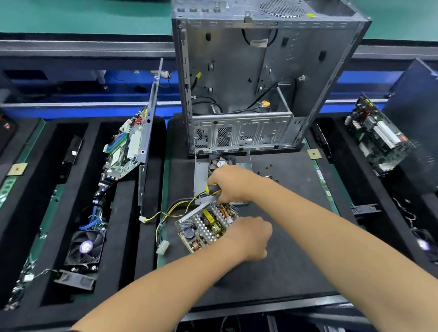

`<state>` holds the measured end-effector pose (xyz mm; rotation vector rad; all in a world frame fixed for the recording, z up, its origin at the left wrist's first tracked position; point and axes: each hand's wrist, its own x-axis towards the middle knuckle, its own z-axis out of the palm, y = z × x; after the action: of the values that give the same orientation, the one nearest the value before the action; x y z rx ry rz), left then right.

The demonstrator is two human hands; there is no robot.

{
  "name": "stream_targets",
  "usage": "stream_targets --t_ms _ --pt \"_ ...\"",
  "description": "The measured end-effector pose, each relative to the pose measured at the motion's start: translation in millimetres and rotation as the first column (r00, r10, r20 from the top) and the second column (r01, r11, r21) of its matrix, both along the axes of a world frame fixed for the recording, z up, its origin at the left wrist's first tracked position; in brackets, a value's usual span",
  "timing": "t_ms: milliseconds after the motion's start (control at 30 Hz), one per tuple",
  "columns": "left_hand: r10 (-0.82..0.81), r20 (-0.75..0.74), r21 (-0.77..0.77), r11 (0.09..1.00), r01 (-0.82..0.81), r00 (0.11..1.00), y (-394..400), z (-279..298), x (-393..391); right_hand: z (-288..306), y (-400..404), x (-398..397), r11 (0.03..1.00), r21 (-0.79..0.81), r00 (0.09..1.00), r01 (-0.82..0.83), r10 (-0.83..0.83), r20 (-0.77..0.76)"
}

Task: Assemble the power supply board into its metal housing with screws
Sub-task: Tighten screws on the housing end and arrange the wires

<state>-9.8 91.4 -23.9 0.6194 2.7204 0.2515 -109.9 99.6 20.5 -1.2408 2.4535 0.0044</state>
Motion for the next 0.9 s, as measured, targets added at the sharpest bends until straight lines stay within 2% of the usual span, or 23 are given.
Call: stream_targets --t_ms 67,200,333,433,500,533,600,700,800,900 --pt "0.018 0.035 0.056 0.998 -0.020 0.999 -4 3 -2 2 -2 3 1.000 -0.019 1.000 -0.014 0.014 0.009" --pt "0.044 0.129 0.268 0.960 -0.077 0.991 -34 23 -13 8 -18 9 0.995 -0.097 1.000 0.011 -0.010 0.016" --pt "0.076 0.295 0.346 0.921 -0.180 0.953 -94 40 -10 19 -45 10 0.986 -0.154 0.998 0.056 -0.051 0.040" --pt "0.187 0.379 0.444 0.822 -0.356 0.906 -140 42 3 23 -66 11 0.991 -0.112 0.997 0.079 -0.077 0.020" --pt "0.315 0.363 0.483 0.741 -0.467 0.877 -165 39 8 21 -77 12 0.997 -0.044 0.998 0.066 -0.066 -0.003" --pt "0.387 0.337 0.471 0.720 -0.510 0.858 -175 36 10 20 -82 13 0.998 -0.008 0.998 0.056 -0.056 -0.014" --pt "0.505 0.247 0.367 0.742 -0.562 0.827 -188 24 12 16 -91 16 0.997 0.067 0.999 0.034 -0.032 -0.031" --pt "0.554 0.153 0.190 0.796 -0.575 0.818 -187 0 15 9 -101 20 0.972 0.234 0.999 0.004 0.004 -0.035" --pt "0.602 0.053 0.084 0.793 -0.604 0.797 -179 -21 15 0 -103 20 0.940 0.342 1.000 0.002 -0.011 0.022" --pt "0.645 0.142 0.054 0.753 -0.656 0.751 -179 -29 13 -6 -99 18 0.936 0.352 0.993 0.016 -0.057 0.107"
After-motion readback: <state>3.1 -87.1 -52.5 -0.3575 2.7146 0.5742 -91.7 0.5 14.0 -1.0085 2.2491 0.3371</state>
